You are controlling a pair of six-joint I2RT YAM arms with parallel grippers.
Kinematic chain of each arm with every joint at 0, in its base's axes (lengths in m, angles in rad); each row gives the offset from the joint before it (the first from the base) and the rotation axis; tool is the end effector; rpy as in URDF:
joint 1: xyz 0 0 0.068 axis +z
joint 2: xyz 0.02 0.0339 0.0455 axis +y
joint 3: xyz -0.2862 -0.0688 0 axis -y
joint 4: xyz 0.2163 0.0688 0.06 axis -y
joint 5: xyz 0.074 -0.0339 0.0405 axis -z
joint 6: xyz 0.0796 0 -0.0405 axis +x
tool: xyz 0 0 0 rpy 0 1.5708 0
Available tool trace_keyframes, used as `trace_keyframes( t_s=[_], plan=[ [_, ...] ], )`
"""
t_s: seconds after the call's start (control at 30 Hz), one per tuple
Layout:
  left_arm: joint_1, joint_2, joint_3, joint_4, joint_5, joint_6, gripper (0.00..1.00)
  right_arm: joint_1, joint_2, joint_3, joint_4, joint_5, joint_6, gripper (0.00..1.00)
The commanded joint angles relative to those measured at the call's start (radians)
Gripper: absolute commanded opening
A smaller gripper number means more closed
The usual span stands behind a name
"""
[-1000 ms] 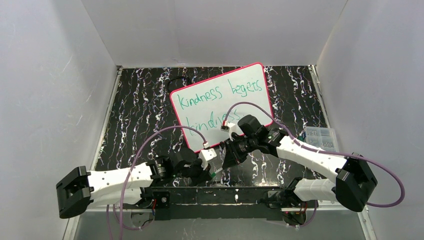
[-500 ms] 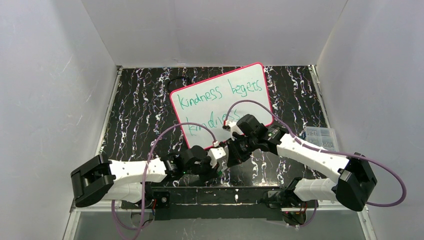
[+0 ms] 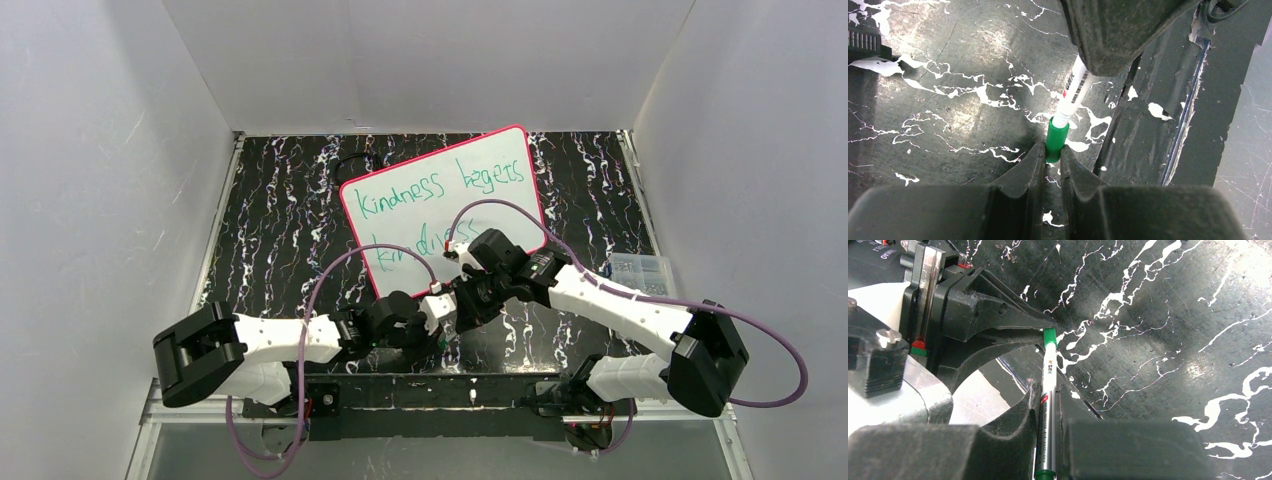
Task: Write a sentence on the whiteboard
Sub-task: Close the whiteboard marker at the center of the board.
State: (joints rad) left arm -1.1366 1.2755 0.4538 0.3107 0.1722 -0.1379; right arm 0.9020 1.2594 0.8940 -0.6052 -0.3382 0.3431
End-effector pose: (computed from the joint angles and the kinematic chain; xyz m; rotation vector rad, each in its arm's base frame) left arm 0.0974 -0.2424 0.1952 1.1592 1.8913 -0.9259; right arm 0.1281 0.2047 0.2417 -0.8871 2.5711 0.8668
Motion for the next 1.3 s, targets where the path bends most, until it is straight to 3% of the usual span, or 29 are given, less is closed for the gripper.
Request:
trace_keyframes(
  t_s=[0.0, 0.33, 0.6, 1.03, 1.27],
  plan=[
    [0.003, -0.01, 0.043, 0.188, -0.03, -0.004, 0.0, 0.021, 0.018, -0.019, -0.015, 0.004, 0.029, 0.01],
    [0.003, -0.015, 0.019, 0.234, -0.016, -0.007, 0.0, 0.021, 0.008, -0.097, 0.089, -0.022, 0.091, 0.01],
    [0.003, -0.028, -0.005, 0.254, 0.018, 0.014, 0.0, 0.019, 0.075, -0.093, 0.059, -0.044, 0.058, 0.01],
    [0.002, -0.078, -0.073, 0.295, 0.028, 0.014, 0.0, -0.087, 0.046, -0.18, 0.159, -0.2, 0.063, 0.01],
    [0.003, -0.096, -0.088, 0.3, 0.012, 0.009, 0.0, -0.115, 0.042, -0.182, 0.148, -0.168, 0.078, 0.01]
  ],
)
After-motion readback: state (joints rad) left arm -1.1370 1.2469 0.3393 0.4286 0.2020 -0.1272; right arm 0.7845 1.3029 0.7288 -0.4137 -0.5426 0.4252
